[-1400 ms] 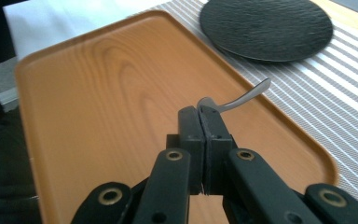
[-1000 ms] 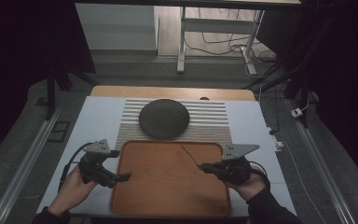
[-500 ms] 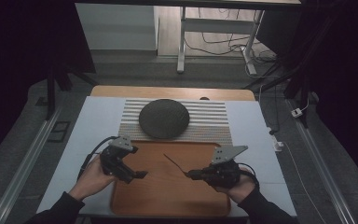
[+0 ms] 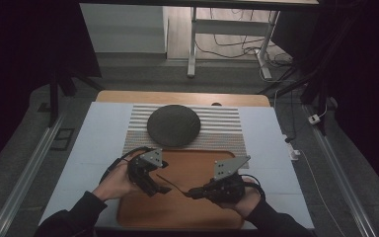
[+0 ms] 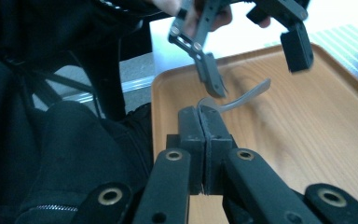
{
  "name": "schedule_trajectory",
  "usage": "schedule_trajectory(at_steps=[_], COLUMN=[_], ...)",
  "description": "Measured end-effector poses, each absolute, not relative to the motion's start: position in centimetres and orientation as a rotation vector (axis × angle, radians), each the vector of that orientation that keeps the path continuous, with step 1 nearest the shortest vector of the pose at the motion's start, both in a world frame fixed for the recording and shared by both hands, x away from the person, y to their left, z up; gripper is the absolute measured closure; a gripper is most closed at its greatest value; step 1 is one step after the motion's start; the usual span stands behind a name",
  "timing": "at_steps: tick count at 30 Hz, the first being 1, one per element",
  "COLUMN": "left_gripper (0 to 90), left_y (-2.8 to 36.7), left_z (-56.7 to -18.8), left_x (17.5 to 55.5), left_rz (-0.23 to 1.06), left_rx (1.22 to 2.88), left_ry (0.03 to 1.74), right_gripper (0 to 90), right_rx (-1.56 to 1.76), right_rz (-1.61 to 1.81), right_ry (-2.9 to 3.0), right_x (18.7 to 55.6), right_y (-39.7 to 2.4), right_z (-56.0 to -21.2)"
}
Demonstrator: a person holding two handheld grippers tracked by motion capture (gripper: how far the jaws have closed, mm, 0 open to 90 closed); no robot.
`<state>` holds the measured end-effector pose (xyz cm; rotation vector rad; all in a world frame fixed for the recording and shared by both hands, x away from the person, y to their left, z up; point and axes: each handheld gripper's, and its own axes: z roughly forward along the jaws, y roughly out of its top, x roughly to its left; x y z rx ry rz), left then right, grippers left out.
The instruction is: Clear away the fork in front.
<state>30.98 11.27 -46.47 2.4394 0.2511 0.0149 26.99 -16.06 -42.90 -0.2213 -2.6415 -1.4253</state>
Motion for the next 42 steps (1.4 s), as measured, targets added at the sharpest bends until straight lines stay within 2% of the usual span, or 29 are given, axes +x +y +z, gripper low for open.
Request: schedule_trajectory(at_steps=[9, 19, 28, 34, 38, 42], left_gripper=[47.6, 73.1, 80.1, 85.7, 86.2, 86.2], left_y=[10.9, 10.7, 10.1, 9.9, 9.9, 10.2], left_z=[-47.0, -47.1, -47.2, -47.5, -47.4, -47.1], left_x=[30.4, 30.0, 29.1, 28.5, 28.7, 28.8], left_rz=[0.023, -0.045, -0.041, -0.028, -0.041, -0.081], left_rx=[2.511, 2.558, 2.605, 2.617, 2.624, 2.631], left_ry=[0.107, -0.052, -0.229, -0.306, -0.241, -0.097], right_gripper=[89.3, 89.5, 89.0, 80.6, 74.7, 63.9], right_rx=[-0.138, -0.072, -0.061, -0.131, -0.202, -0.286], right_rz=[-1.399, -1.370, -1.312, -1.323, -1.341, -1.358], right_ry=[-2.630, -2.636, -2.579, -2.599, -2.638, -2.698], right_x=[26.7, 26.5, 27.0, 27.6, 27.8, 28.0], right_y=[-15.6, -15.4, -15.6, -16.1, -16.3, -16.4], right_z=[-42.8, -42.9, -43.3, -43.6, -43.7, -43.7])
